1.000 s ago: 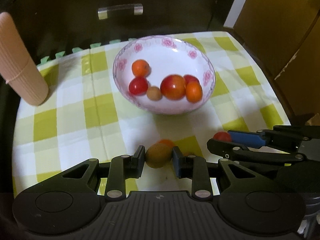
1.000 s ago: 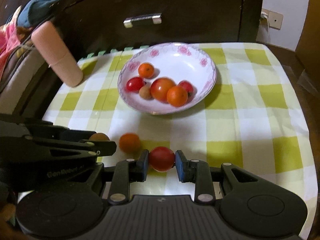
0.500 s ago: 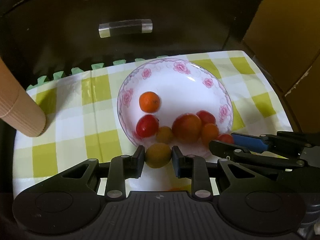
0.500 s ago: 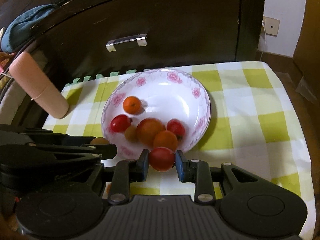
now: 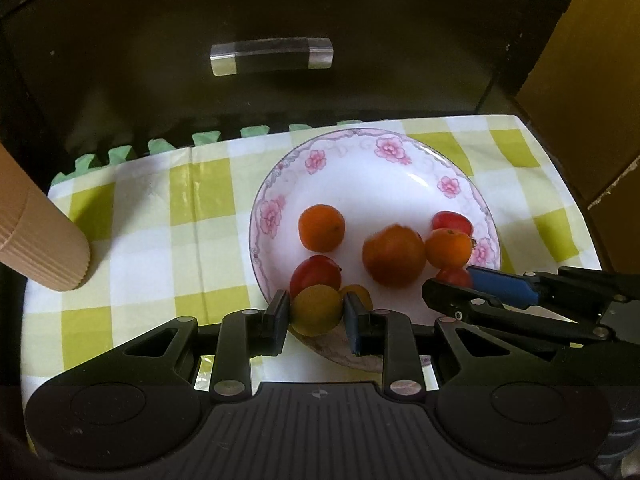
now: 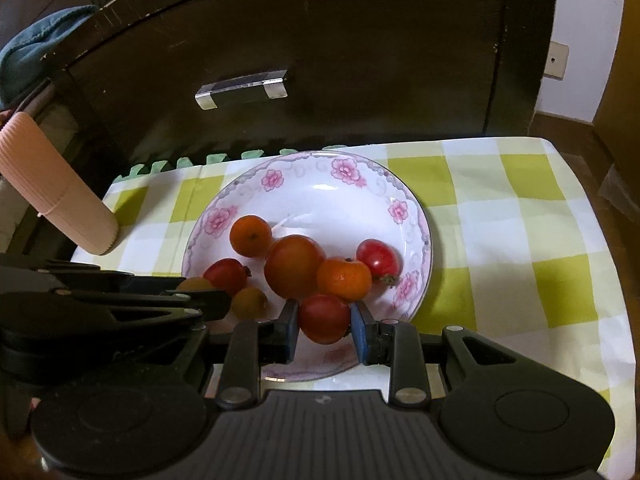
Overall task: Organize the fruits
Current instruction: 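Carry the brown fruit with the left gripper while the right carries the tomato over the bowl, then open both grippers to drop the brown fruit and tomato into the bowl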
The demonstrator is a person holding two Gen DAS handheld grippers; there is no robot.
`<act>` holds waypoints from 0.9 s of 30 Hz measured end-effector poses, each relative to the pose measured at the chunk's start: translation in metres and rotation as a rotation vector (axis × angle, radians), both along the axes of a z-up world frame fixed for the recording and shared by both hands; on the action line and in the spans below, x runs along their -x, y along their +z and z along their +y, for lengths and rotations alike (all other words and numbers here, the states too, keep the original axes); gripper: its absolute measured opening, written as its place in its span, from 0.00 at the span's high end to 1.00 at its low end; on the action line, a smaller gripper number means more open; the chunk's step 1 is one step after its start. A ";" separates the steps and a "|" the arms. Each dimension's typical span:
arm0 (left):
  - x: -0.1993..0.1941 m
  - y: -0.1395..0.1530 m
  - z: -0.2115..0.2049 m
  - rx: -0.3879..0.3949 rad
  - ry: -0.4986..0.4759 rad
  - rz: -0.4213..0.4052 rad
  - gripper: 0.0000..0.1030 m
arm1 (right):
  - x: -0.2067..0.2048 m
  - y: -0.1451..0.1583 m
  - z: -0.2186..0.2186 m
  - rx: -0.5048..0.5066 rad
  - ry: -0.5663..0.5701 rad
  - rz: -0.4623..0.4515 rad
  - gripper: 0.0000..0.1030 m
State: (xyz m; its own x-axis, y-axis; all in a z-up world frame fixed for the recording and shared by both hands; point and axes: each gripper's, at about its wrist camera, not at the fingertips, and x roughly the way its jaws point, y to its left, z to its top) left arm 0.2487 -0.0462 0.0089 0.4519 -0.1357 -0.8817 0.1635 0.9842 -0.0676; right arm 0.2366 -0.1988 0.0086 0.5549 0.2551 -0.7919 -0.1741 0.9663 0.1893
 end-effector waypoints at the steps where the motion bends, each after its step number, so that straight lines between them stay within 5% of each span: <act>1: -0.001 0.000 0.000 0.001 0.001 0.001 0.65 | -0.001 -0.001 0.000 0.000 -0.002 -0.003 0.73; 11: -0.003 -0.001 0.000 0.003 0.013 -0.001 0.61 | -0.008 -0.003 -0.001 -0.011 -0.008 -0.007 0.72; 27: 0.002 0.007 0.000 0.002 0.012 -0.032 0.37 | -0.007 0.003 -0.013 -0.014 -0.057 -0.018 0.72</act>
